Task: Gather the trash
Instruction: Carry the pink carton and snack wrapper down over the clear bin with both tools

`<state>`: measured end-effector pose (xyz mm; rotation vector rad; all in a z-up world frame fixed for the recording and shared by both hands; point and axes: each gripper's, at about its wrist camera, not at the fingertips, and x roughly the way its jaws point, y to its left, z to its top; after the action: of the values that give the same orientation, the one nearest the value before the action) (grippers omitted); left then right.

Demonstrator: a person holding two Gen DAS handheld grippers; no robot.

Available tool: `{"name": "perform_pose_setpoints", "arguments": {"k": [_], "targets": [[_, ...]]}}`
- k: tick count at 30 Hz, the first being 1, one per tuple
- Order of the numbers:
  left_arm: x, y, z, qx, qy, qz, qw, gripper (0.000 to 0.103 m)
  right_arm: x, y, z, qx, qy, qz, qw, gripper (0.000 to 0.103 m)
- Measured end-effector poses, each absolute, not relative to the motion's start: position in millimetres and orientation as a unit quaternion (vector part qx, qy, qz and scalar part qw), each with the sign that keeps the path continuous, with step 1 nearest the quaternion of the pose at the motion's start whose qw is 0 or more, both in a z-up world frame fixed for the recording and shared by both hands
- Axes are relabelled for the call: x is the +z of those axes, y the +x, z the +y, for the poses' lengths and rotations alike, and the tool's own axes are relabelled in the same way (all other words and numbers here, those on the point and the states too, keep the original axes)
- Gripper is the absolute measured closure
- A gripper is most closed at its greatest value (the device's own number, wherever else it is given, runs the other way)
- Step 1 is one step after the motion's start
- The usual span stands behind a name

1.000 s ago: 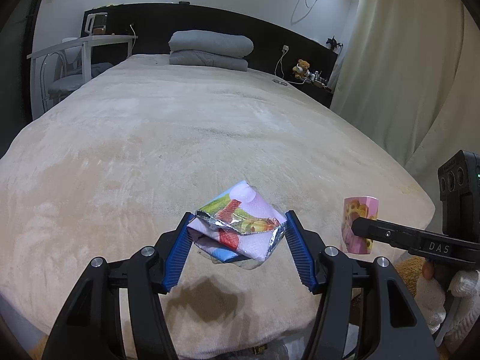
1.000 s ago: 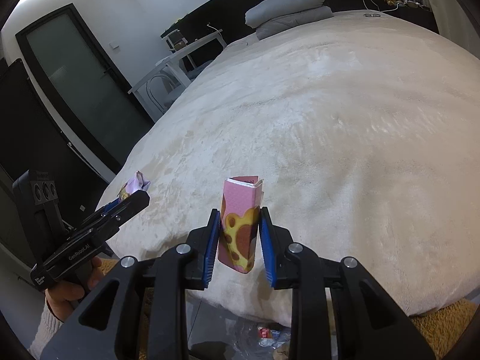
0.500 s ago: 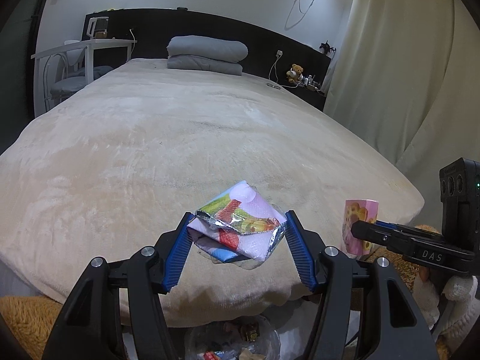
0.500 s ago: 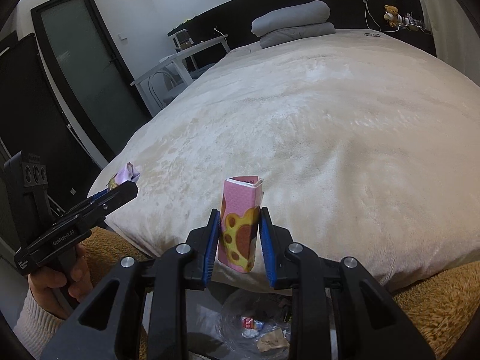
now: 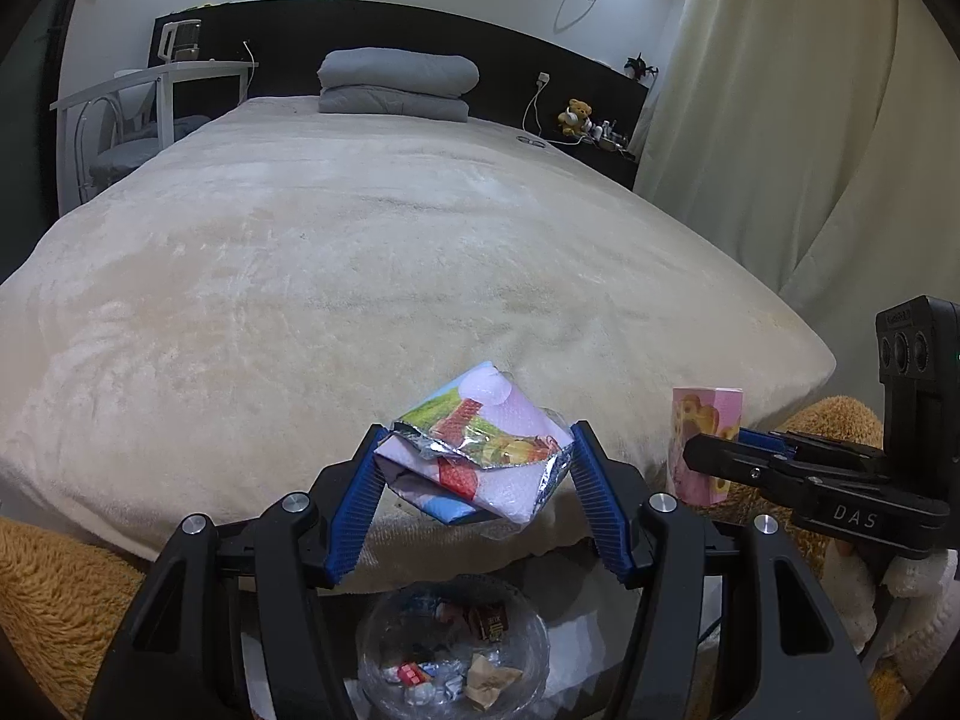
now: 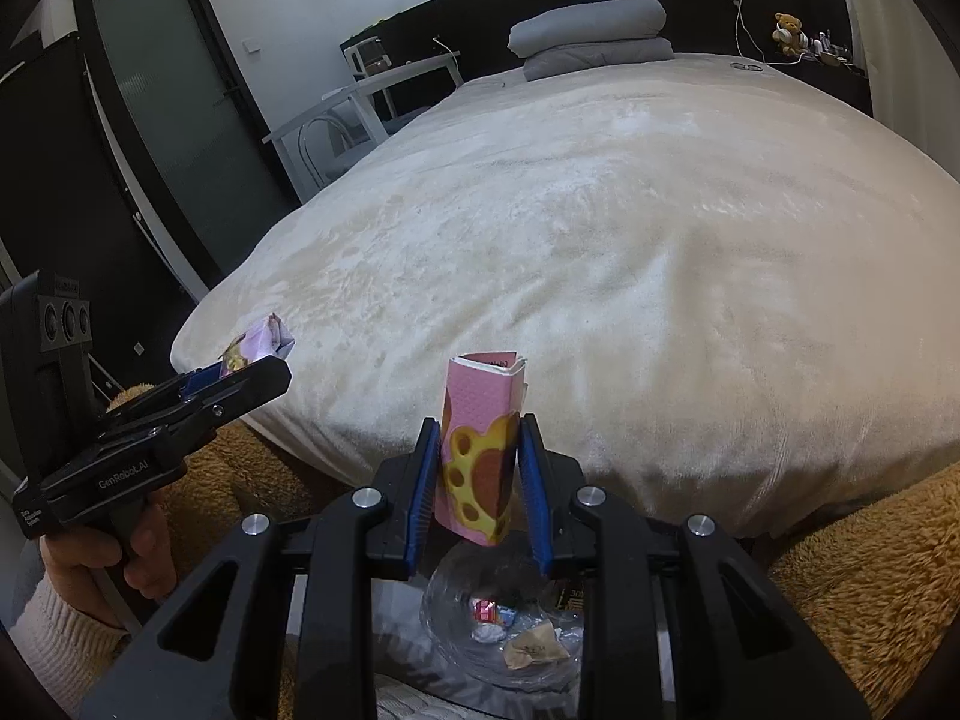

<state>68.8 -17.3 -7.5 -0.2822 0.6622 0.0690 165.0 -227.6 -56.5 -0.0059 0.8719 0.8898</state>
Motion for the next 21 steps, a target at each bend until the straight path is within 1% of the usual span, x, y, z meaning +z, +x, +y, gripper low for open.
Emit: {"name": "perform_pose_setpoints", "arguments": {"k": [13, 21], "targets": [[-49, 59, -36, 0.025, -0.174, 0.404, 0.898, 0.043, -96, 148, -220, 0.401, -0.029, 0.487, 0.775, 0.075], [-80, 70, -37, 0.027, -0.178, 0.478, 0.860, 0.043, -122, 160, -219, 0.389, -0.017, 0.552, 0.737, 0.075]]}}
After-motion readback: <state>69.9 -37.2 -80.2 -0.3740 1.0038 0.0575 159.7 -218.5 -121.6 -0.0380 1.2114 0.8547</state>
